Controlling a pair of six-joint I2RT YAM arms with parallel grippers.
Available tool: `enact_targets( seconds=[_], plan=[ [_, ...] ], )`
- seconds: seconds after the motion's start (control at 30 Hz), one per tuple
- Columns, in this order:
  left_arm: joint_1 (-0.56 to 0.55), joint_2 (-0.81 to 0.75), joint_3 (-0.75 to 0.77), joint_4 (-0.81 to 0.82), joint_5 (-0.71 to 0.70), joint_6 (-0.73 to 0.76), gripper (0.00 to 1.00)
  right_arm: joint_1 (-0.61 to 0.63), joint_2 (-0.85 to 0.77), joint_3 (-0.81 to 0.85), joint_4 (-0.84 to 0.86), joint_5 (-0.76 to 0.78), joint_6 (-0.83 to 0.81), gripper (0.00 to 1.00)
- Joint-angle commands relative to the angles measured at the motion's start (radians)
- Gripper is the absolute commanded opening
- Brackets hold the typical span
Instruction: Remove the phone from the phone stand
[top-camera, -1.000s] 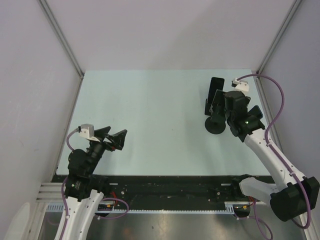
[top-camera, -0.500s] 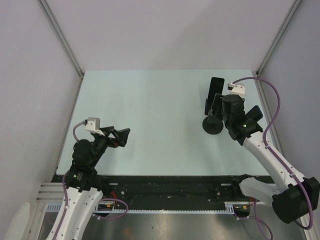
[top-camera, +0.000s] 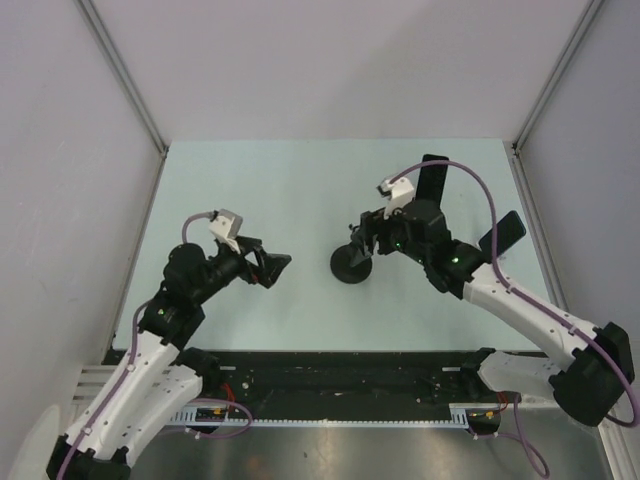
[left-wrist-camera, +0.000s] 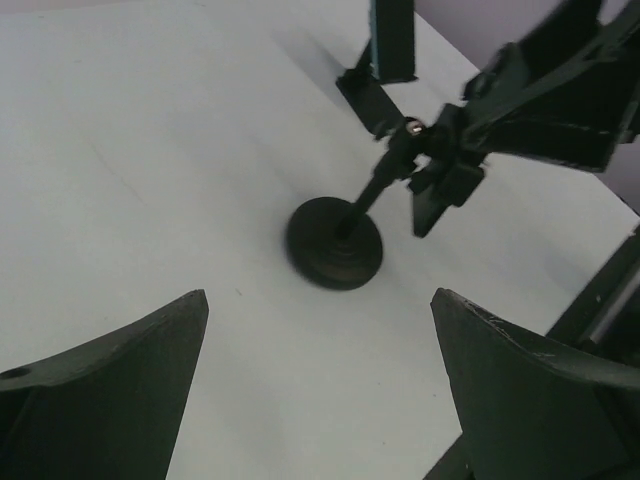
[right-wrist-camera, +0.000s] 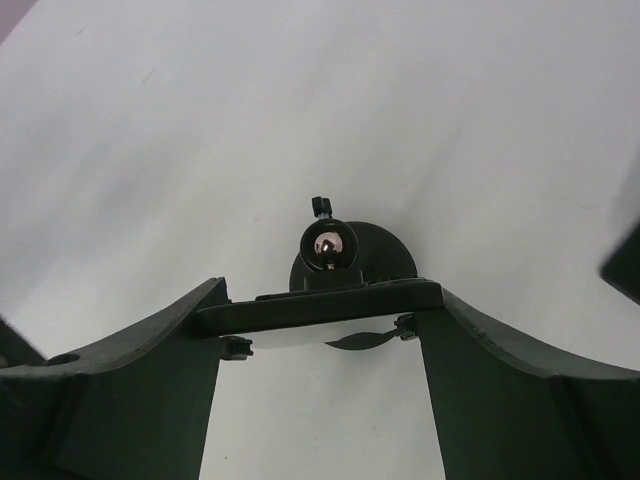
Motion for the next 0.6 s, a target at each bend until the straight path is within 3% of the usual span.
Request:
enact_targets(
  seconds=[0.0, 0.1, 0.27, 0.57],
  plan=[
    [-0.141, 0.075, 0.046, 0.108, 0.037, 0.099, 1.00, 0.098, 0.053, 0.096, 0.258, -0.115, -0.090, 0.00],
    [-0.243, 0.109, 0.026, 0.163, -0.042, 0.131, 1.00, 0.159, 0.099, 0.112, 0.287, -0.100, -0.096, 0.00],
    [-0.318, 0.123, -0.086, 0.397, -0.164, 0.094, 0.94, 0.225, 0.151, 0.129, 0.314, -0.087, -0.088, 0.00],
    [-0.384, 0.153, -0.153, 0.428, -0.245, 0.127, 0.89, 0.263, 0.162, 0.135, 0.305, -0.023, -0.081, 0.00]
  ],
)
